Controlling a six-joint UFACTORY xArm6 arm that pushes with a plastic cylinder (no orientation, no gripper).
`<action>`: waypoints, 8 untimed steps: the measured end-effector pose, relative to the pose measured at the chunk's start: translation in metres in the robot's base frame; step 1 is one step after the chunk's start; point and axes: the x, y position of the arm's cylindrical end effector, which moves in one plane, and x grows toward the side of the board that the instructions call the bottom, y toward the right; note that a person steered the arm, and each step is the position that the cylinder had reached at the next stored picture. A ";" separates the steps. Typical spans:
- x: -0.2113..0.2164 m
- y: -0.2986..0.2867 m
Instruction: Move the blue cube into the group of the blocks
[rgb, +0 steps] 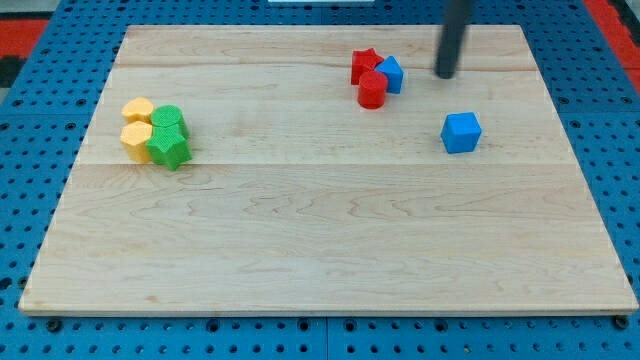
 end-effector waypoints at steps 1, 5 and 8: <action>0.034 0.065; 0.122 -0.065; 0.124 -0.090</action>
